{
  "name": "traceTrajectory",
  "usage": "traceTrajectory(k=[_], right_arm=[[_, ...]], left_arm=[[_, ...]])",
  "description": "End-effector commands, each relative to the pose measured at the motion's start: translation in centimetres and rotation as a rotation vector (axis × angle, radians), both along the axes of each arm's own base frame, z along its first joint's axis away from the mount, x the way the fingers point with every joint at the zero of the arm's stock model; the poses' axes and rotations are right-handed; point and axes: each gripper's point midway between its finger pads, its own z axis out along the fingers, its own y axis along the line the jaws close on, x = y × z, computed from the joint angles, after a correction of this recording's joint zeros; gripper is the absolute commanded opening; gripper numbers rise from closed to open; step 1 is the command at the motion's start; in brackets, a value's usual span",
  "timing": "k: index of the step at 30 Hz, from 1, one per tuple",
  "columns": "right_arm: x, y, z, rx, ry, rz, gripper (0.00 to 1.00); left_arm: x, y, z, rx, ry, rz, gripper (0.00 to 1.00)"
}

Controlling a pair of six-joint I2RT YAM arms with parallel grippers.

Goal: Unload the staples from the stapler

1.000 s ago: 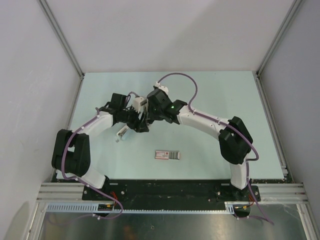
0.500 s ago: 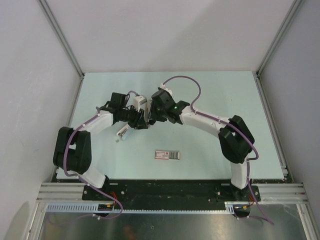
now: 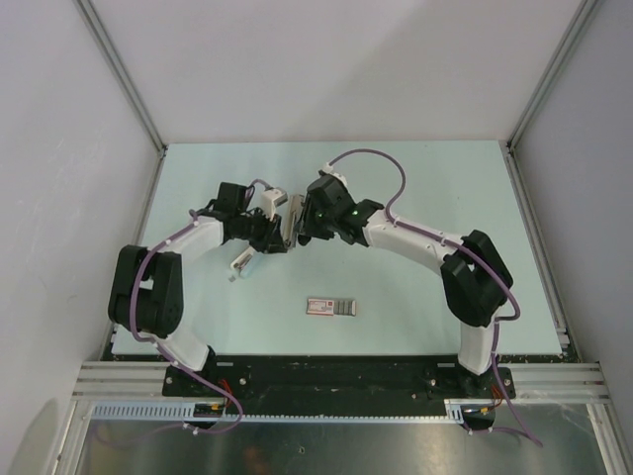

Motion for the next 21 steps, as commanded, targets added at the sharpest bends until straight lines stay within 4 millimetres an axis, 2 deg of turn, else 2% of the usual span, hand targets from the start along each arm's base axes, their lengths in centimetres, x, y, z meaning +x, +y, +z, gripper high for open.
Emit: traceTrajectory(k=[1,5,10,16,21], right_arm=[[-0.7,0.6,5.6,0.128,-0.1,0.053,0.0],[-2.3,-0.3,4.8,0.099,-0.102,0.108,0.0],[-4.1,-1.4,4.2,0.076,-0.11,0.153,0.0],[-6.3,-2.3,3.4,0.054,-0.115,0.224,0.0],[-7.1,-3.7,2.9,0.039,-0.124,0.235,0.0]], left_arm=[[3.4,-0.2,2.2,0.045,-0.184,-0.033,0.01],[5.8,1.1,2.2,0.153,-0.26,0.006,0.0],[7.9,1.8,2.9,0.242,-0.36,0.022,0.0],[8.7,1.6,4.2,0.333,-0.513,0.009,0.0],[8.5,1.1,4.8,0.392,-0.621,0.007,0.0]])
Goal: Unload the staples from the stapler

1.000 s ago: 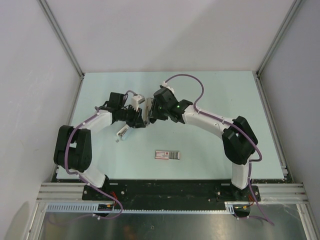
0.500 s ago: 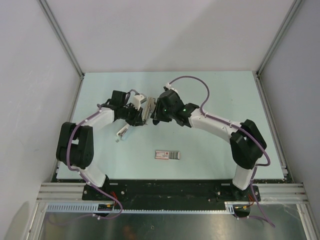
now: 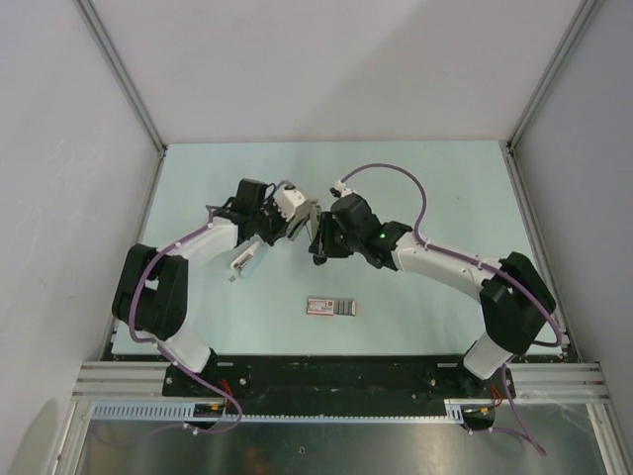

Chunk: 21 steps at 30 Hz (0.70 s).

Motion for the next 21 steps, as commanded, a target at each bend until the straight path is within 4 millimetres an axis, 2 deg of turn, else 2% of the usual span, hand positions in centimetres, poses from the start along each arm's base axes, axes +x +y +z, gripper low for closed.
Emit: traceTrajectory(k=[1,11,21], right_arm=[[-1.9,-0.4,2.5,0.048,-0.056,0.08,0.0],[-2.3,-2.7,1.4,0.028,-0.075,0.078,0.0],[-2.6,-3.2,0.3,0.019,-0.063,0.092,0.0]], left_arm=[[3.1,0.2,4.7,0.067,-0.309,0.009,0.0],[2.9,0.8,5.3,0.194,-0.538,0.002,0.0],[2.4,0.6,5.5,0.335,-0.73,-0.031,0.0]])
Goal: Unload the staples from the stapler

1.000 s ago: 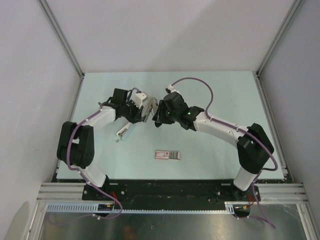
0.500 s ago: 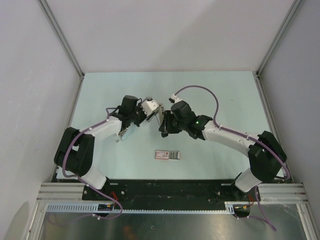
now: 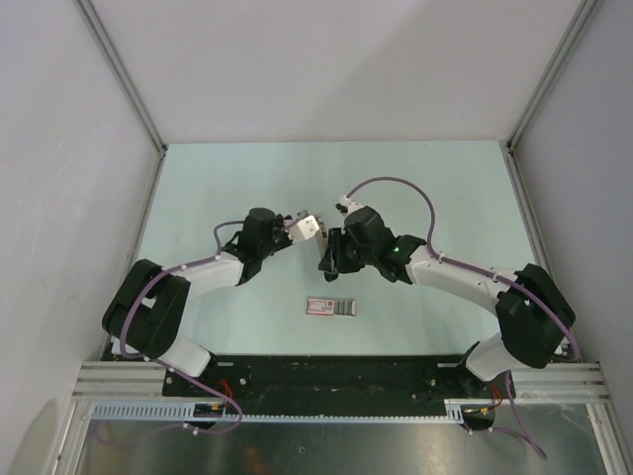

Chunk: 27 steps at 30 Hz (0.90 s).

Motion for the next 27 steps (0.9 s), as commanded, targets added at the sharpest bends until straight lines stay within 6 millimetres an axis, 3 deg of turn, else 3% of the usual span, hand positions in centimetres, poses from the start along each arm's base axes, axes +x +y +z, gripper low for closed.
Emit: traceTrajectory(k=[1,19,23,27], right_arm=[[0.9,-0.5,2.0,0.04,-0.059,-0.024,0.0],[1.1,-1.6,2.3,0.044,-0.055,-0.043,0.0],[2.1,-1.1,4.0,0.102,-0.102,-0.074,0.0],[3.9,-1.2,7.1,0.189,-0.172,-0.139,0.0]], left_arm=[[1.7,0.3,4.7,0.083,-0.276,0.016,0.0],[0.7,-1.5,5.1,0.129,-0.381,-0.032,0.0],[-0.7,-3.4,4.5,0.017,-0.219,-0.059,0.0],[-4.0,-6.5,4.5,-0.183,0.04,-0.129,0.0]])
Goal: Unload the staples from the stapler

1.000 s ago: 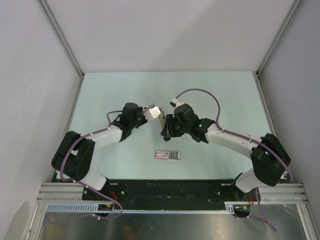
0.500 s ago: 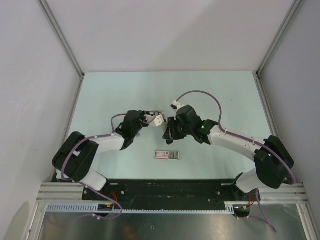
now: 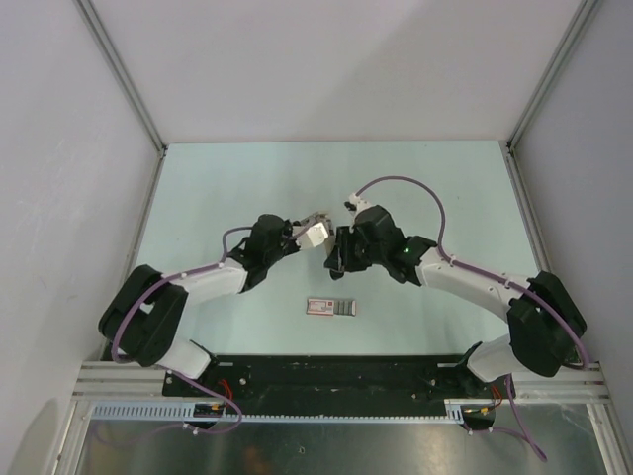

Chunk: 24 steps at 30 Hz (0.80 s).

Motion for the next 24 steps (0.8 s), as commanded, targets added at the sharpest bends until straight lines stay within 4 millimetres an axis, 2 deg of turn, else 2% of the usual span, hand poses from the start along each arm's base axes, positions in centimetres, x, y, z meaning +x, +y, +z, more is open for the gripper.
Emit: traceTrajectory(k=[1,3,6,9,11,15,17,20,24], right_arm=[[5.0,0.1,7.6,0.207,-0.189,-0.173,0.0],[6.0,-0.1,8.6,0.238,-0.201,-0.208,0.0],[7.5,-0.5,8.7,0.241,-0.185,-0.253,0.0],[8.7,-0.6,8.7,0.234,-0.187,-0.272,0.0],[9.2,-0.9,8.0,0.202,-0.17,-0.286,0.0],[10.4,-1.7,6.8,0.145,-0.158,-0.326,0.0],[10.9,-2.0,6.6,0.119,-0.166,-0.337,0.0],[11.9,-3.1,6.2,0.05,-0.17,-0.364,0.0],[13.6,-5.5,5.5,-0.092,-0.171,-0.398,0.0]], left_arm=[[-3.8,-6.1,4.1,-0.308,0.222,-0.145,0.0],[-5.6,-7.4,4.5,-0.388,0.329,-0.184,0.01],[-7.8,-8.7,4.5,-0.455,0.475,-0.22,0.01],[-9.1,-9.4,5.0,-0.498,0.556,-0.246,0.01],[-9.6,-9.8,5.5,-0.521,0.585,-0.258,0.01],[-9.6,-10.2,6.5,-0.551,0.602,-0.261,0.02],[-9.4,-10.3,6.7,-0.567,0.62,-0.252,0.05],[-8.6,-9.9,7.1,-0.587,0.638,-0.217,0.17],[-6.4,-7.6,9.4,-0.664,0.618,-0.147,0.33]])
